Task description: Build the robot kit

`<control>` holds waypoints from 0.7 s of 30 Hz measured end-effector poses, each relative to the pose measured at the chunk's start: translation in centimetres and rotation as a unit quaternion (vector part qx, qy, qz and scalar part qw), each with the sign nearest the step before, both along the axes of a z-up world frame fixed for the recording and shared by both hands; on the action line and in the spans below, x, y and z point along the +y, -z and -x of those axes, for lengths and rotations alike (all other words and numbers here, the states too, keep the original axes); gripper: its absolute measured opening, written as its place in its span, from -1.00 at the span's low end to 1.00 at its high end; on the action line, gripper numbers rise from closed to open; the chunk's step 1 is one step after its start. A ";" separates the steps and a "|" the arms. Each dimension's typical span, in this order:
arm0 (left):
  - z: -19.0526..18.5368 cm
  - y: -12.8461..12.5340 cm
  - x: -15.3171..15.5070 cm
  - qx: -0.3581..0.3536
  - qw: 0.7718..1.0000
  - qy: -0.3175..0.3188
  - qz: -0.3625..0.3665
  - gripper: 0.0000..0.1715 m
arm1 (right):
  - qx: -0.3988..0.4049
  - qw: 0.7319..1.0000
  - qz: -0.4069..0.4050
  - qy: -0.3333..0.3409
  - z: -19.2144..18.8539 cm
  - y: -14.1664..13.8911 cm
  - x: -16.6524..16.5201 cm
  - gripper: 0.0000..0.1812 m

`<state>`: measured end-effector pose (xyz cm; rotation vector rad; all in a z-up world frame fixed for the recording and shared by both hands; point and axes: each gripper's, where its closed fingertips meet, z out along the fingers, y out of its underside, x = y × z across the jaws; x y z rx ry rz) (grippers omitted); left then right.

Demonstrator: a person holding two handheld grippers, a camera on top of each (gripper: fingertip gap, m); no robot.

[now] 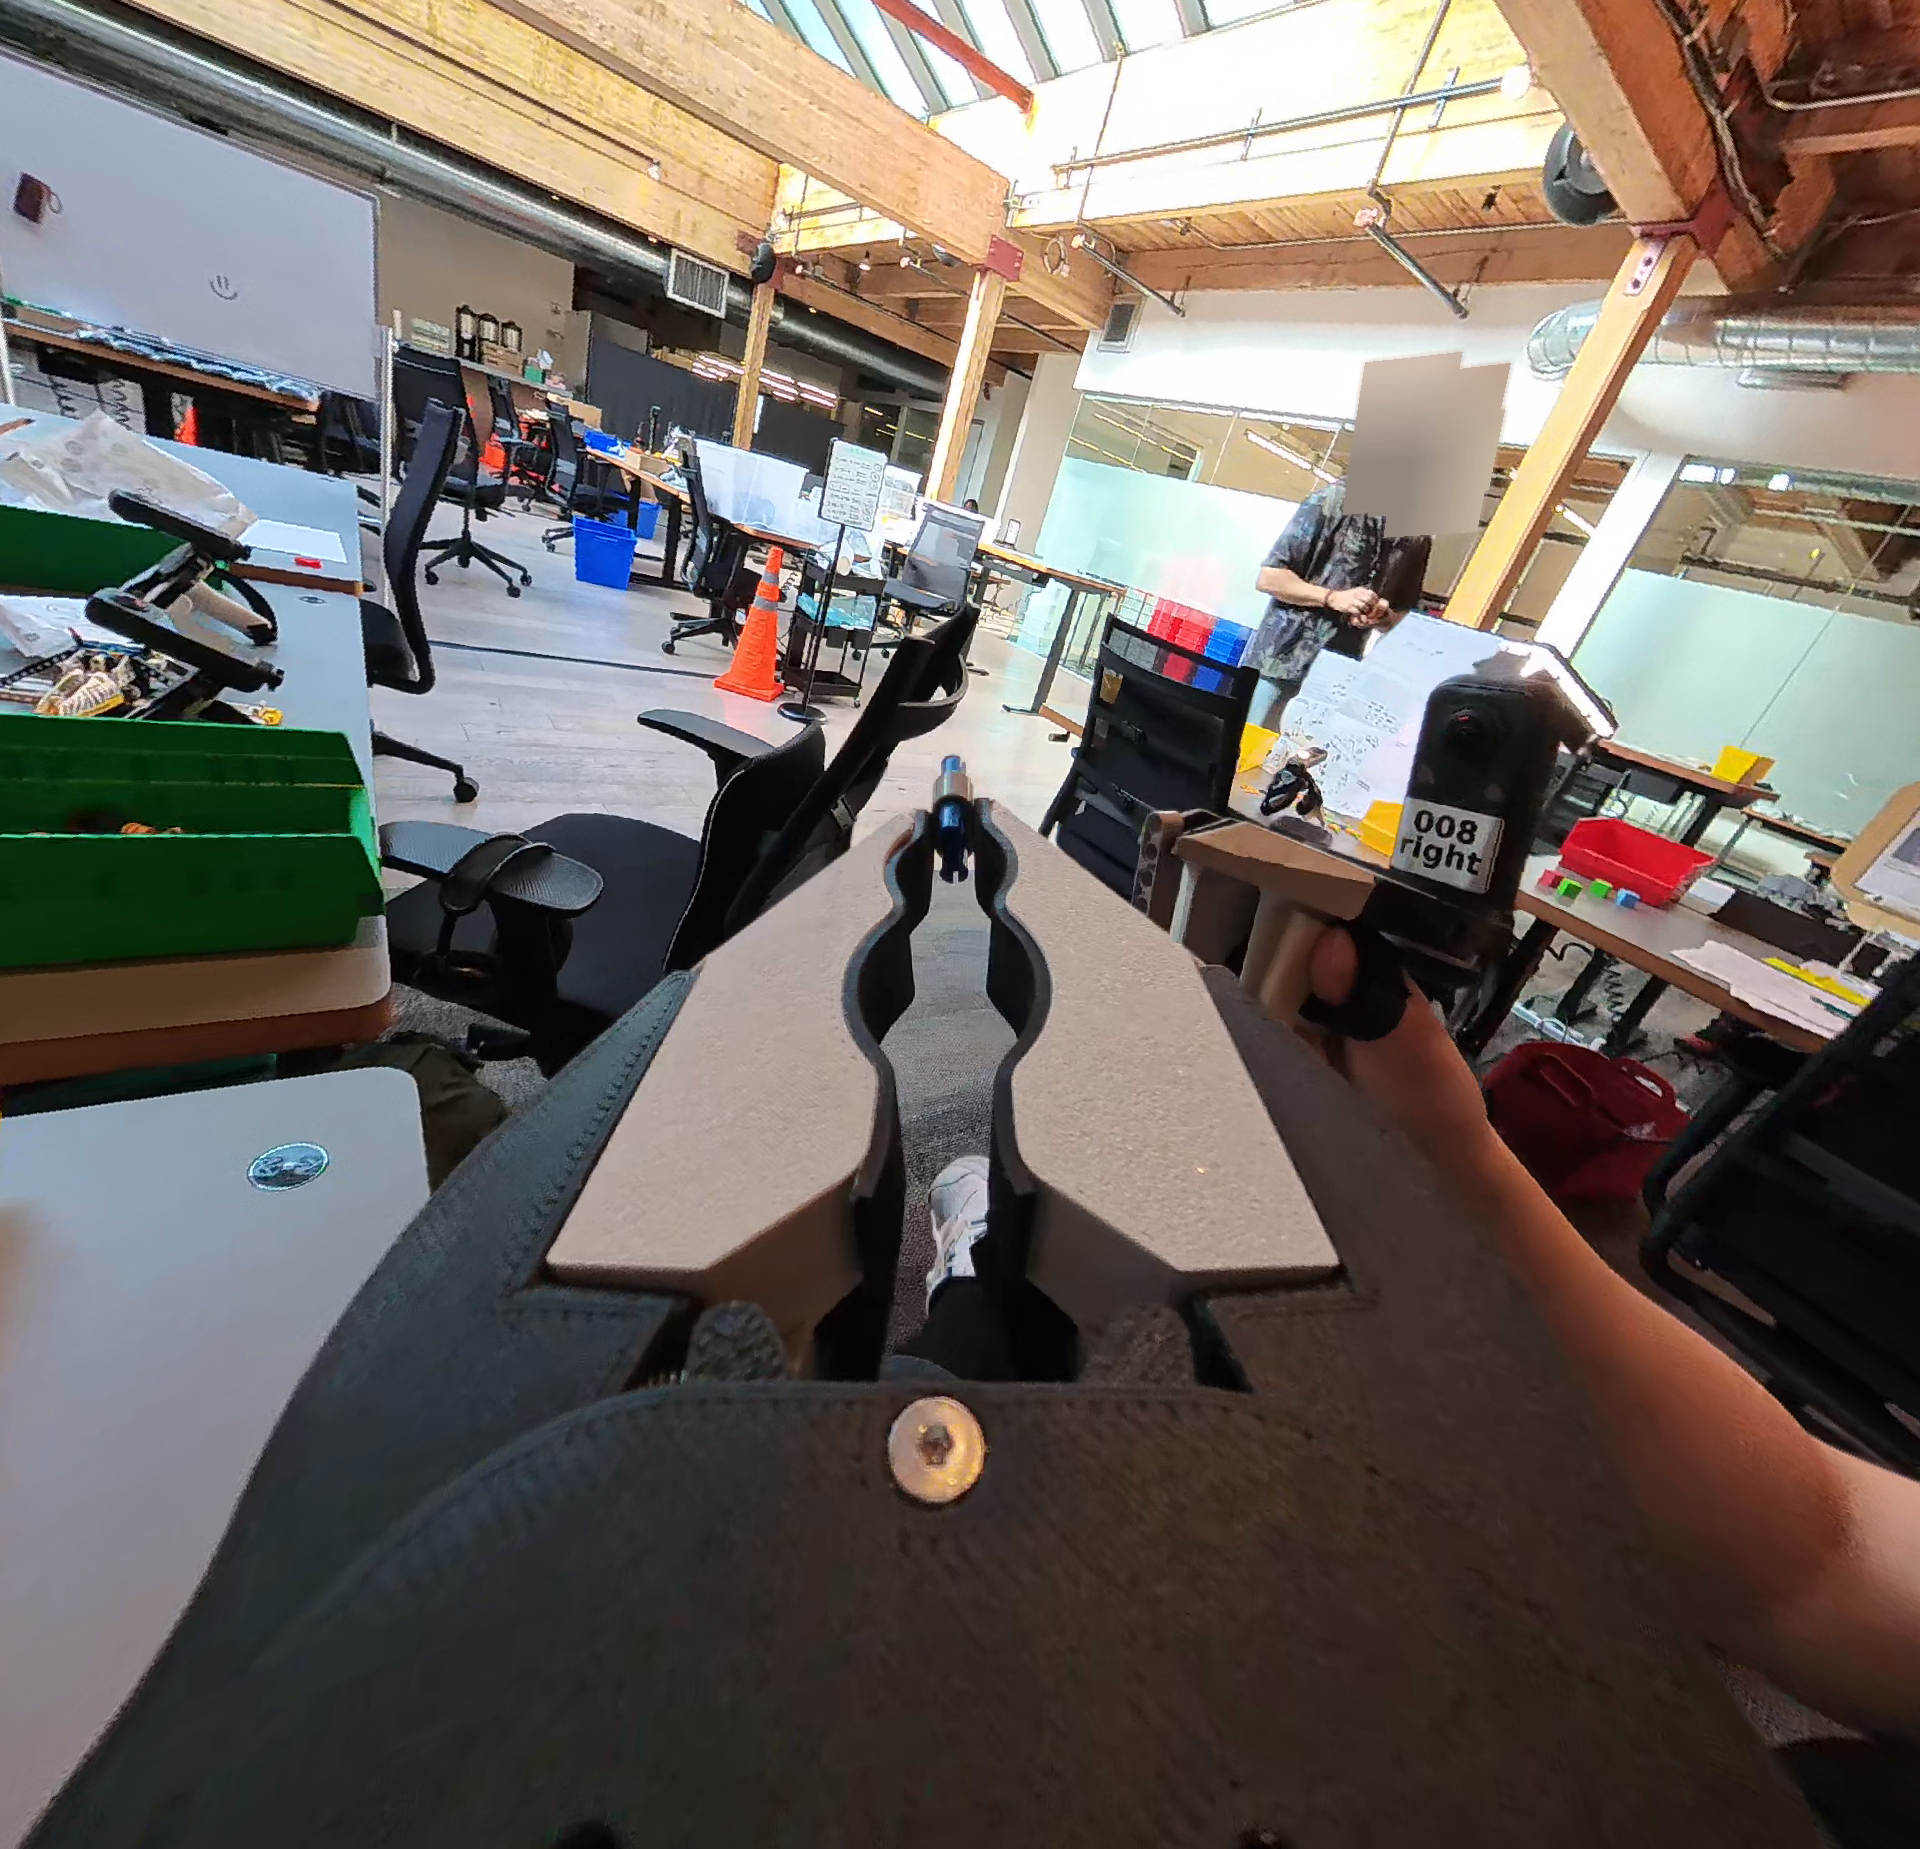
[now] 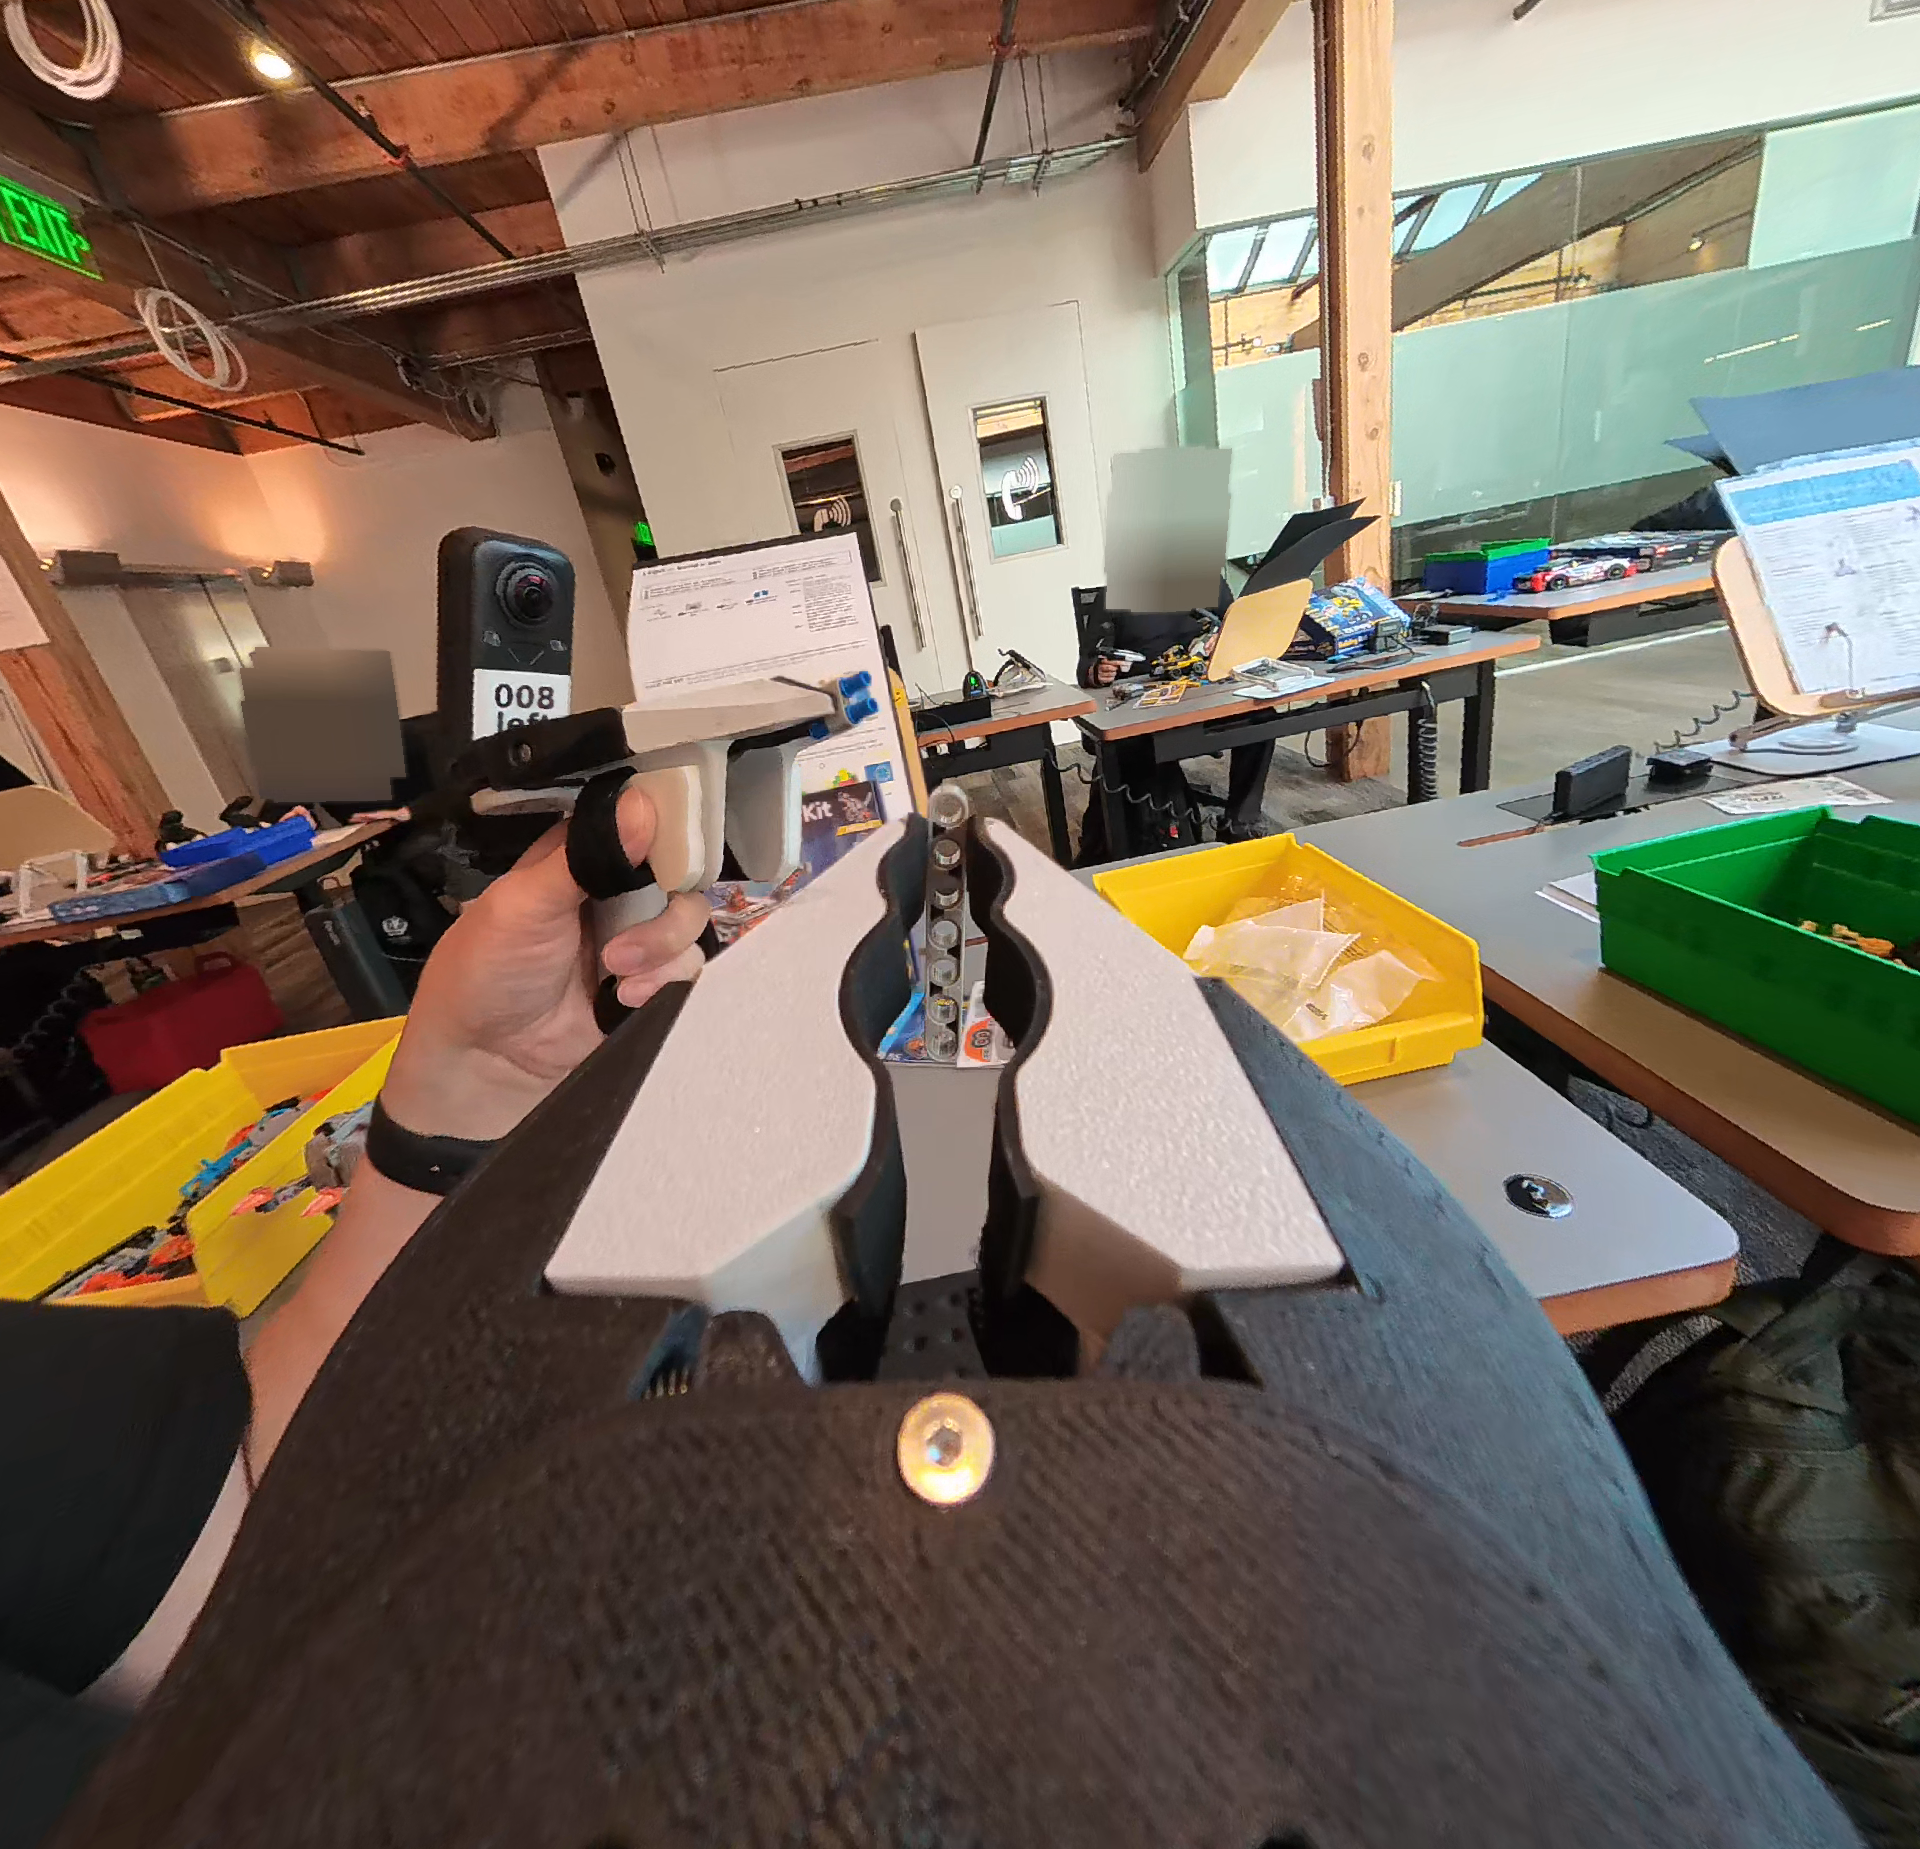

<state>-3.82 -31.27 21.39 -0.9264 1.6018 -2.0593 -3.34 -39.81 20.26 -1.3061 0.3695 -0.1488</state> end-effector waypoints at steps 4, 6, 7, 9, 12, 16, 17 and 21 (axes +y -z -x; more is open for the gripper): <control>-1.0 0.3 -1.5 0.004 1.000 0.025 -0.002 -0.93 | 0.003 1.000 0.003 0.021 -0.7 0.2 -1.3 -0.95; -1.4 0.5 -2.1 0.007 0.999 0.036 0.000 -0.93 | 0.006 1.000 0.002 0.025 -1.0 0.3 -1.9 -0.95; -1.6 0.6 -2.2 0.007 0.999 0.038 0.000 -0.93 | 0.008 1.000 0.002 0.027 -1.1 0.4 -2.1 -0.95; -1.9 0.8 -2.4 0.010 0.999 0.041 0.000 -0.93 | 0.013 0.999 0.001 0.029 -1.3 0.6 -2.4 -0.95; -2.4 0.9 -2.5 0.016 0.999 0.043 0.005 -0.93 | 0.019 0.999 0.002 0.029 -1.5 1.0 -2.6 -0.95; -3.1 1.4 -2.9 0.020 0.999 0.036 -0.006 -0.93 | 0.024 0.999 0.003 0.021 -1.4 0.8 -2.7 -0.95; -3.2 1.4 -3.1 0.020 0.999 0.037 -0.004 -0.93 | 0.023 0.999 0.003 0.022 -1.3 0.7 -3.0 -0.95; -2.7 0.9 -4.0 0.016 0.998 0.052 0.011 -0.93 | 0.011 0.999 0.000 0.031 -0.9 0.0 -4.1 -0.95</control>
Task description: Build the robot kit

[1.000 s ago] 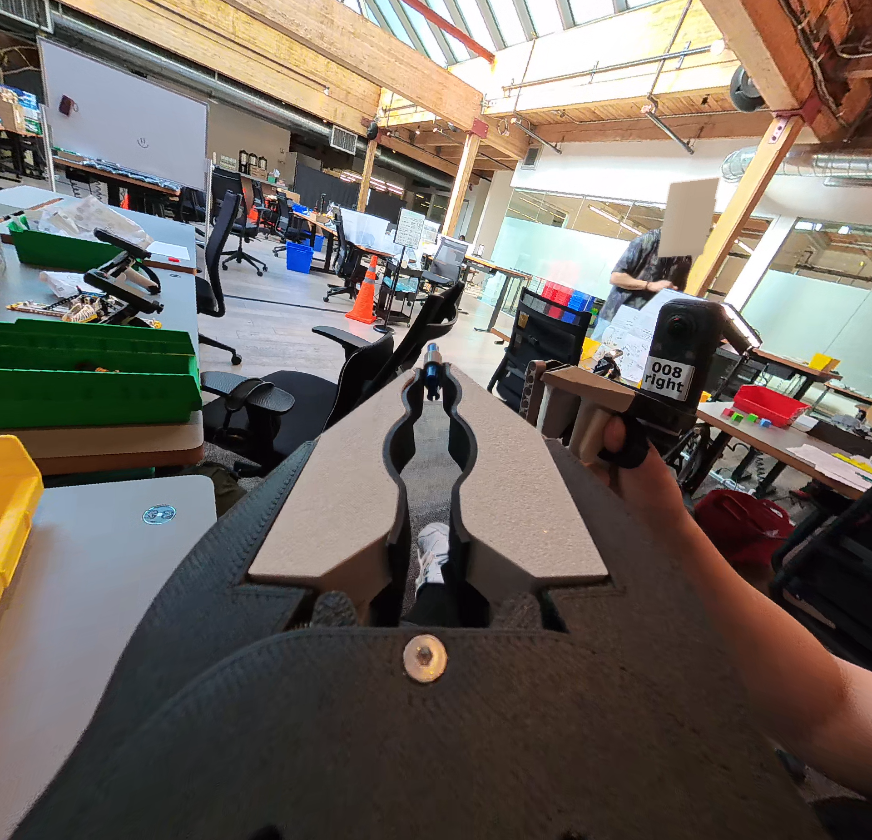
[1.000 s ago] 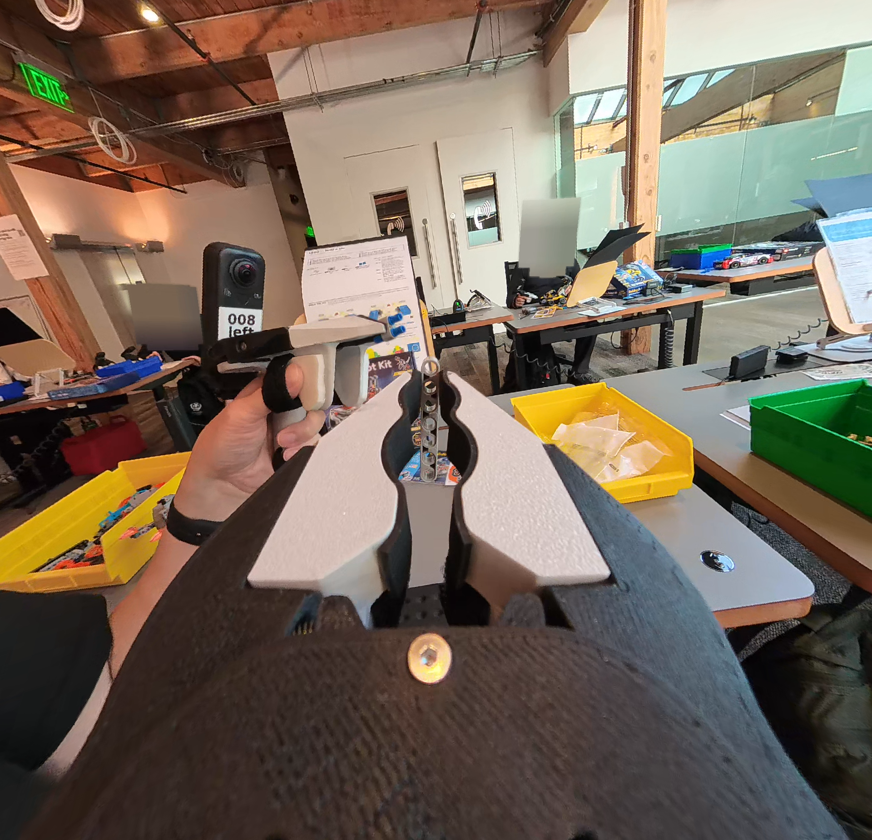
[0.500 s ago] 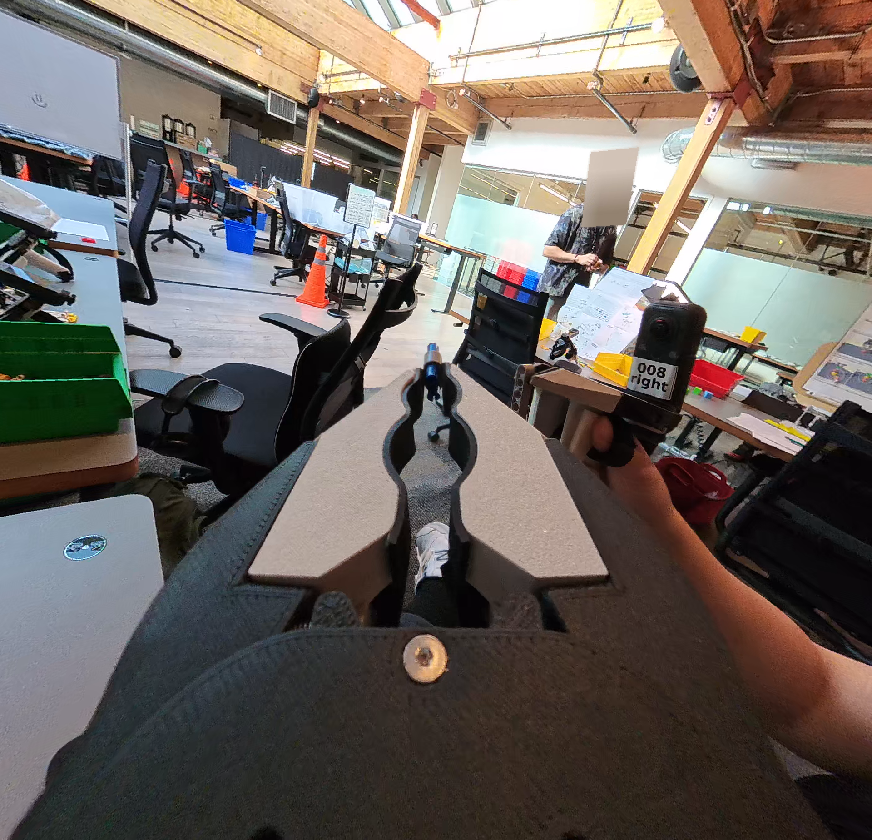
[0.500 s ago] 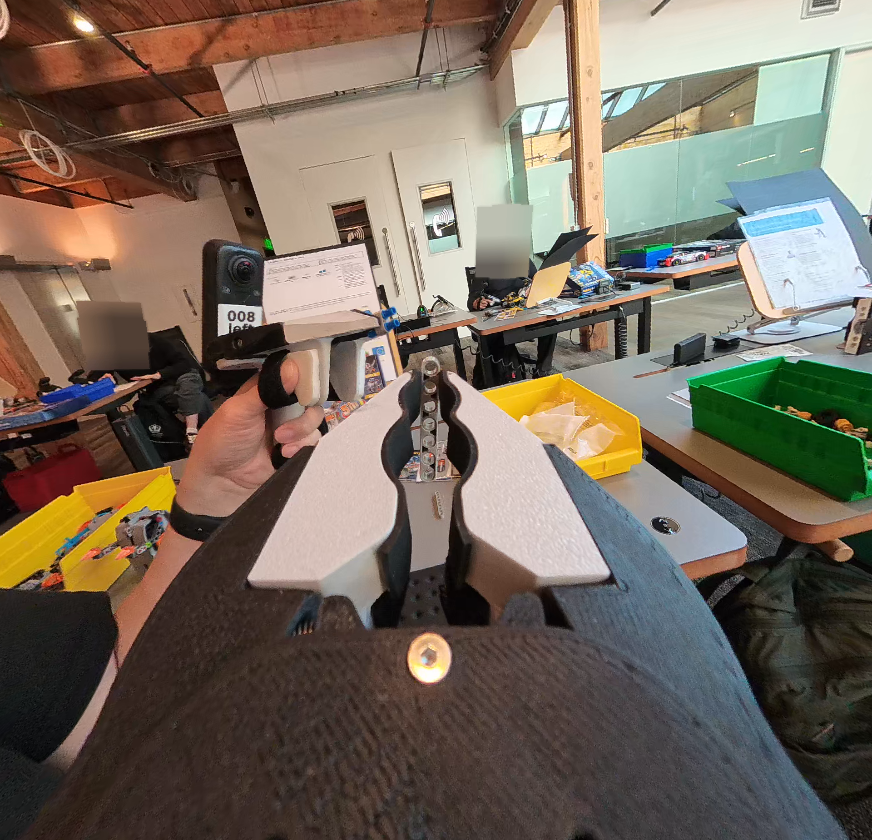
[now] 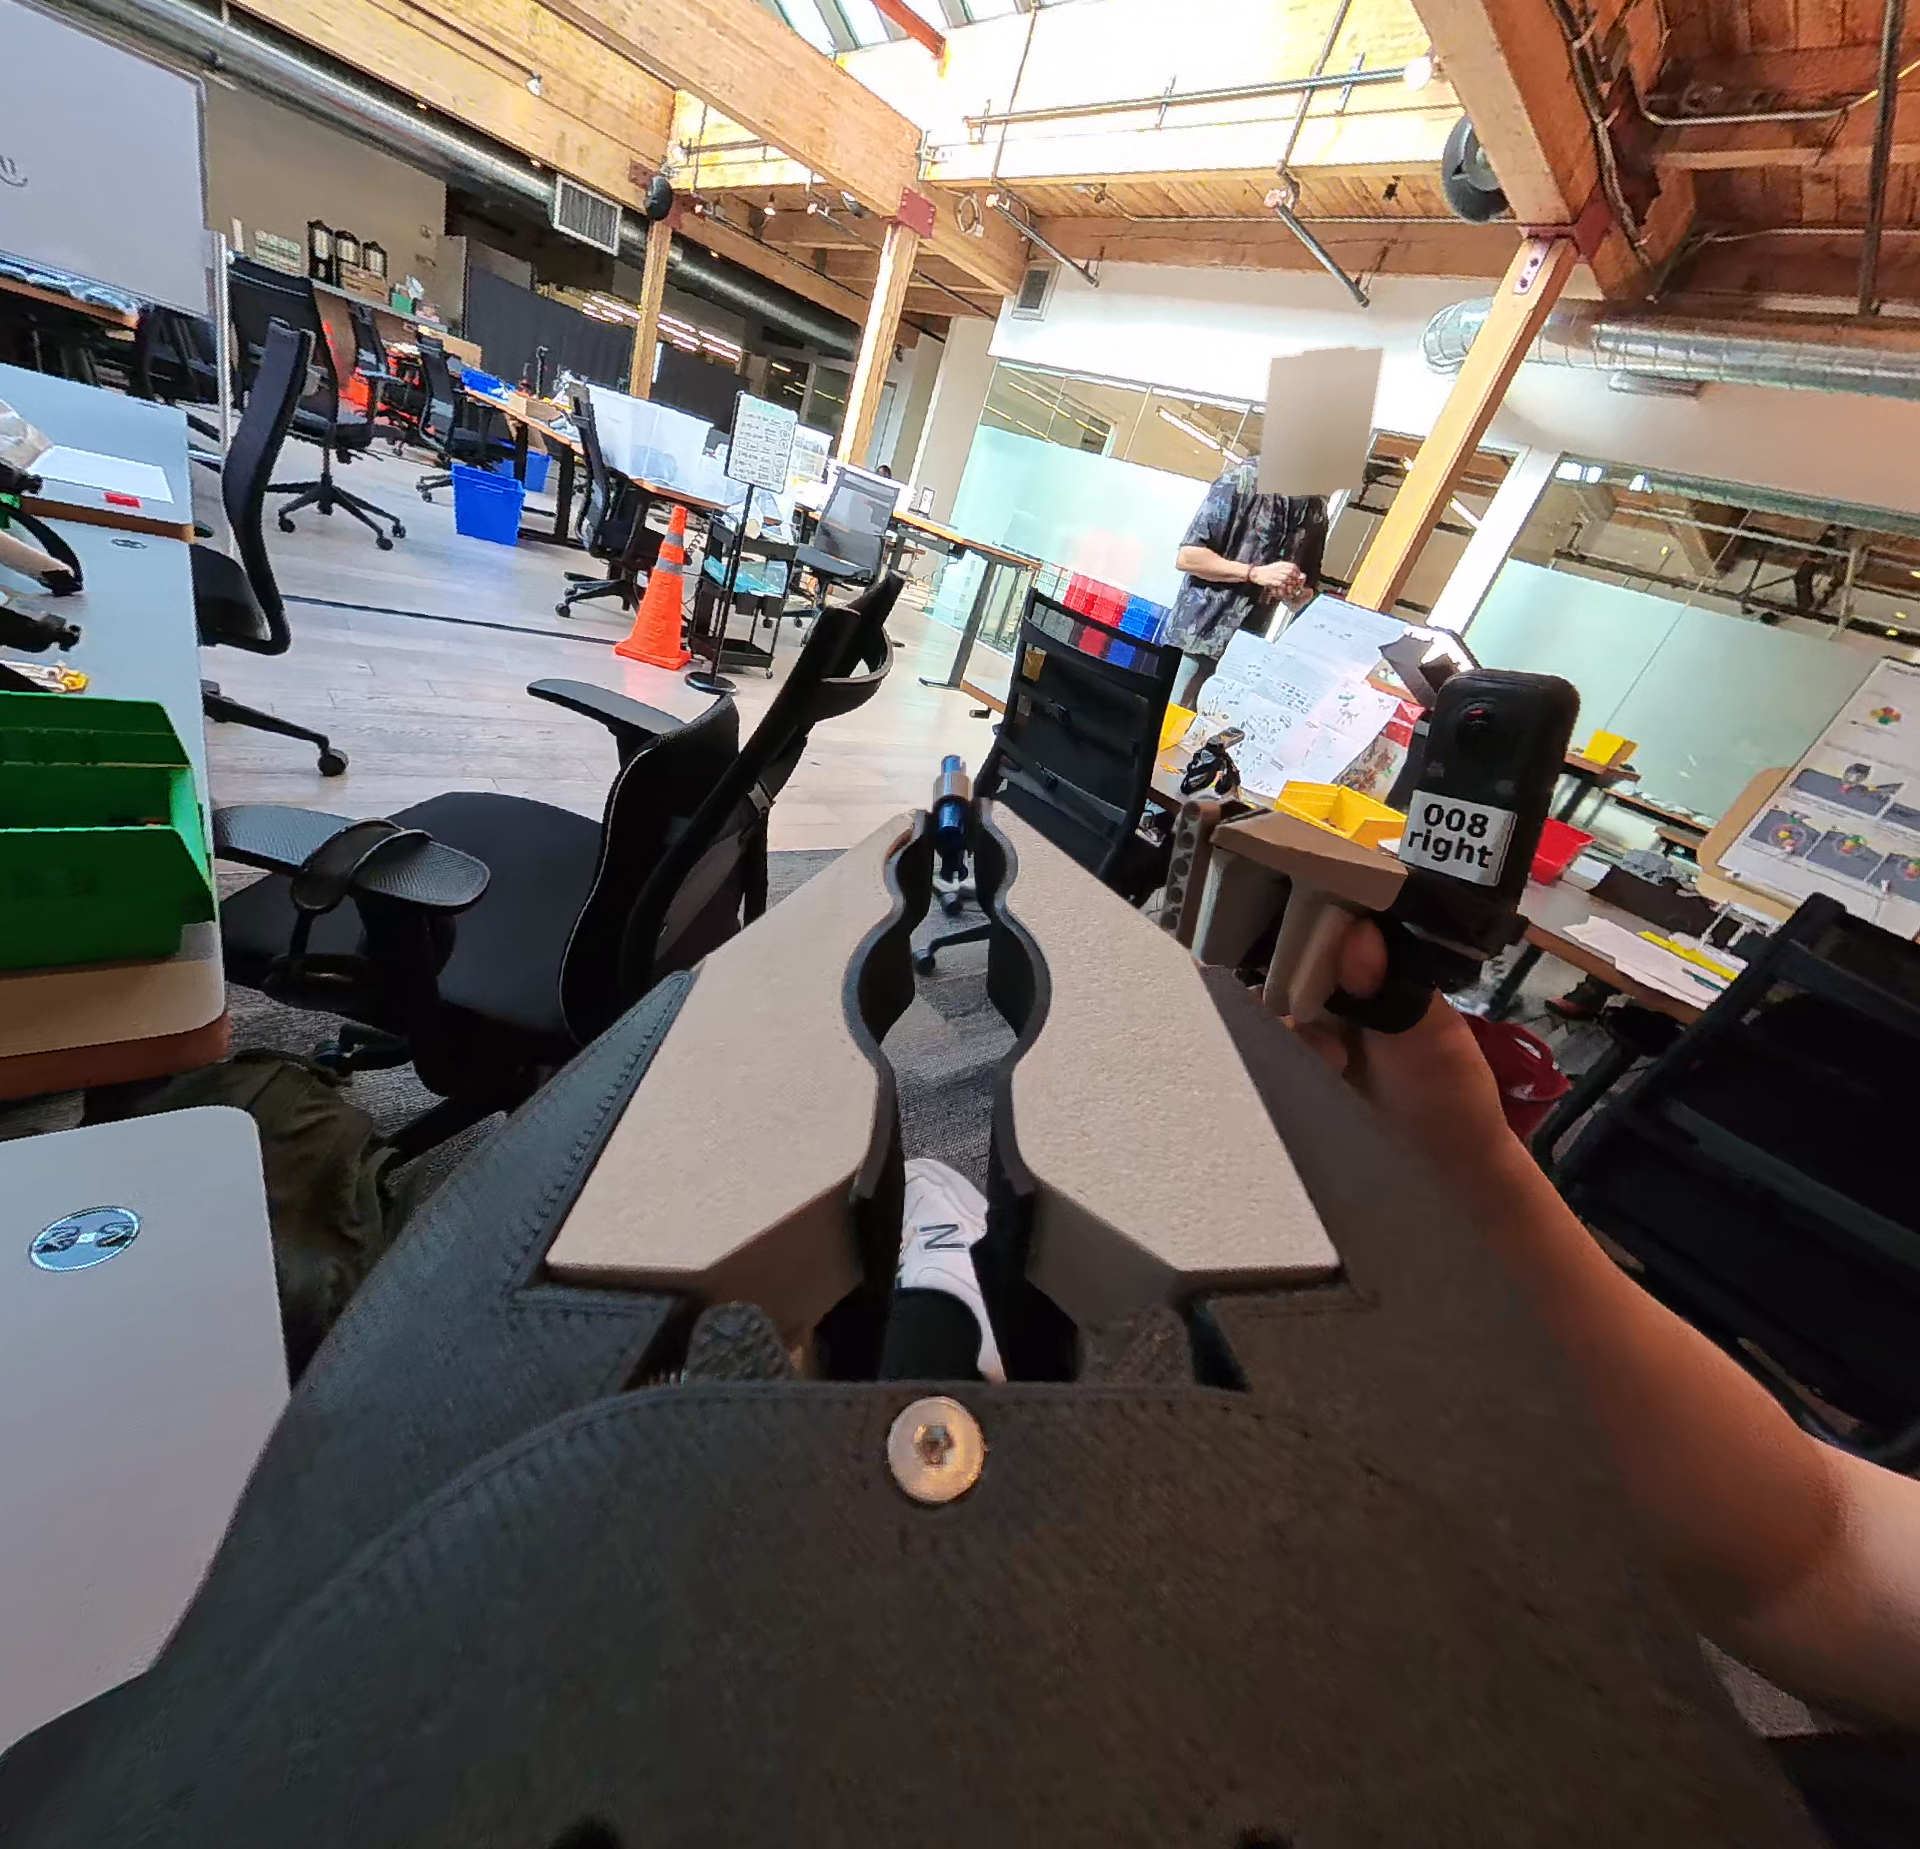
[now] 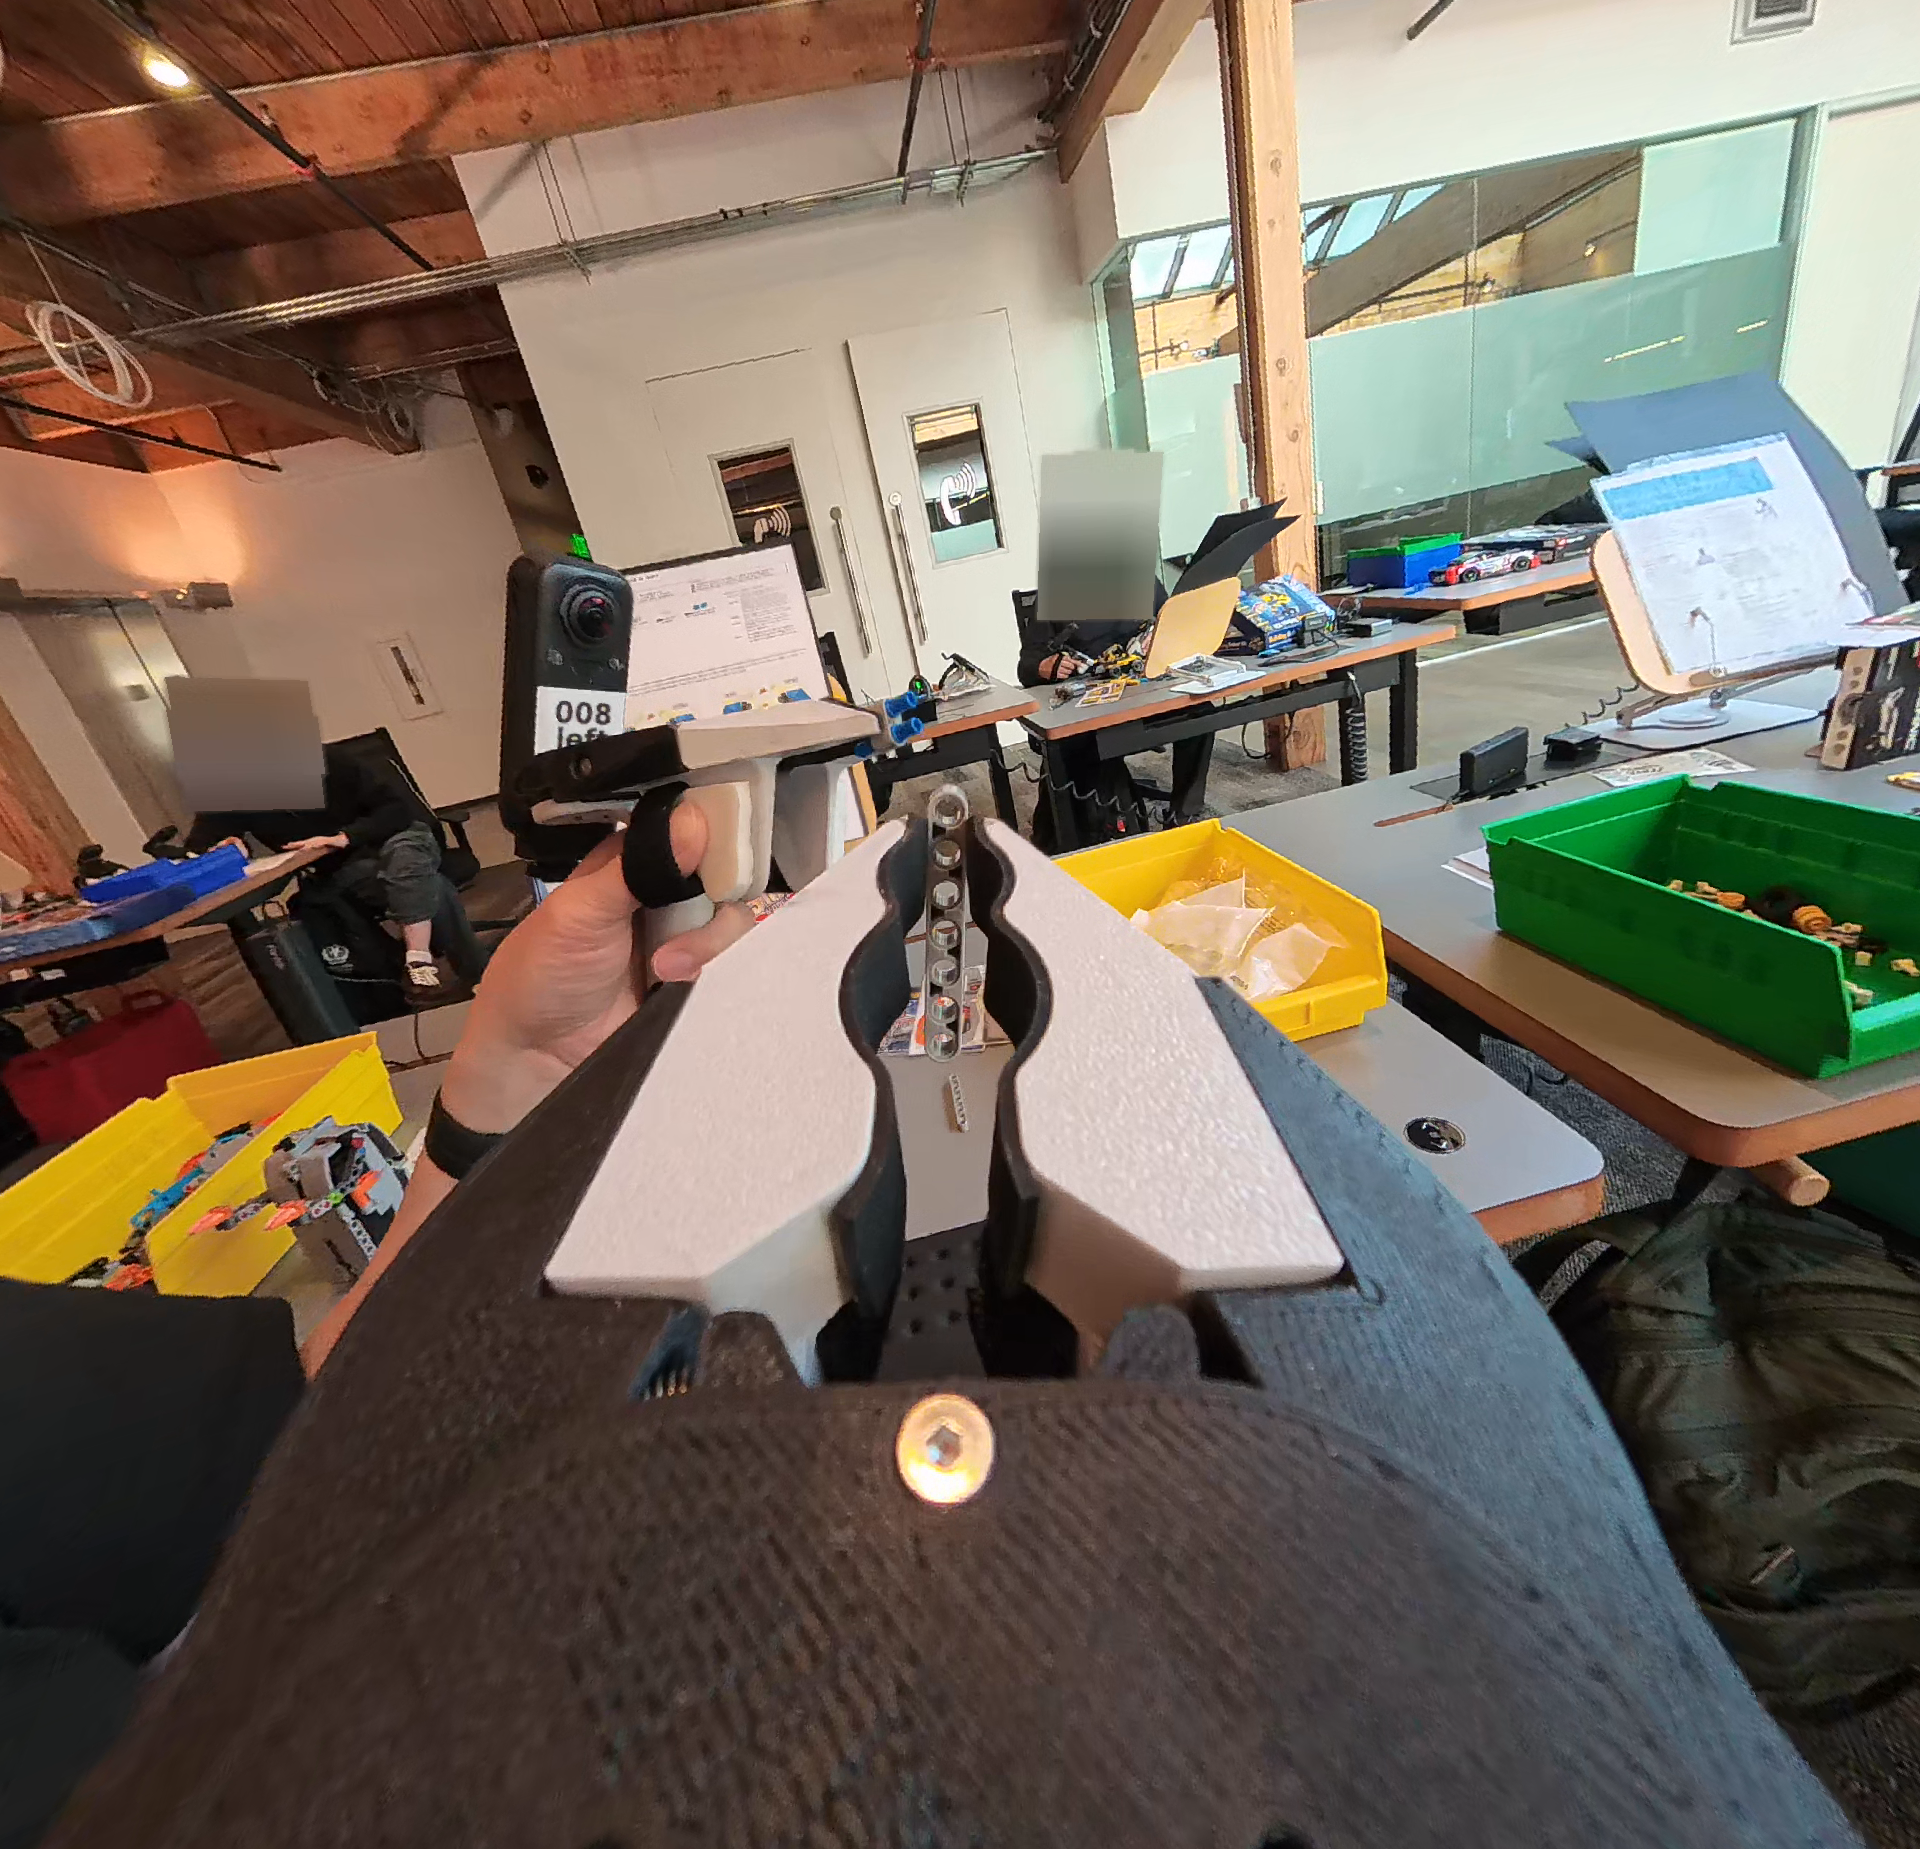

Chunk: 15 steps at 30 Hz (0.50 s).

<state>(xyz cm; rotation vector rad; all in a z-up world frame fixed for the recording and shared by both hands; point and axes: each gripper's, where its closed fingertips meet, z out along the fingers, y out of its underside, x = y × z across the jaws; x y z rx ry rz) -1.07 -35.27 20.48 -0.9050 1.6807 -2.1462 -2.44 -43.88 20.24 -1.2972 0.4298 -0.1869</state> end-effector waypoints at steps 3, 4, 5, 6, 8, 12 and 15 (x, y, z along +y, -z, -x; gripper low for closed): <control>0.5 0.1 -0.1 -0.003 1.000 -0.008 -0.012 -0.93 | 0.005 1.000 -0.009 -0.009 -0.1 -0.2 0.2 -0.95; 0.6 0.1 0.1 -0.003 1.000 -0.010 -0.013 -0.93 | 0.008 1.000 -0.012 -0.016 -0.1 -0.2 0.3 -0.95; 0.7 0.1 0.3 -0.001 1.000 -0.011 -0.013 -0.93 | 0.008 1.000 -0.014 -0.019 -0.1 -0.2 0.5 -0.95; 0.8 0.1 0.5 0.000 1.000 -0.014 -0.014 -0.93 | 0.006 1.000 -0.015 -0.020 -0.1 -0.2 0.6 -0.95; 0.9 0.2 1.1 0.002 1.000 -0.021 -0.014 -0.93 | 0.007 0.999 -0.019 -0.026 -0.2 -0.2 0.8 -0.95; 1.6 0.6 2.9 0.003 0.999 -0.045 -0.020 -0.93 | 0.019 0.998 -0.031 -0.054 -0.8 -0.3 2.0 -0.95; 2.4 0.4 4.6 0.007 0.999 -0.053 0.003 -0.93 | 0.035 0.994 -0.045 -0.096 -0.7 -0.5 3.7 -0.95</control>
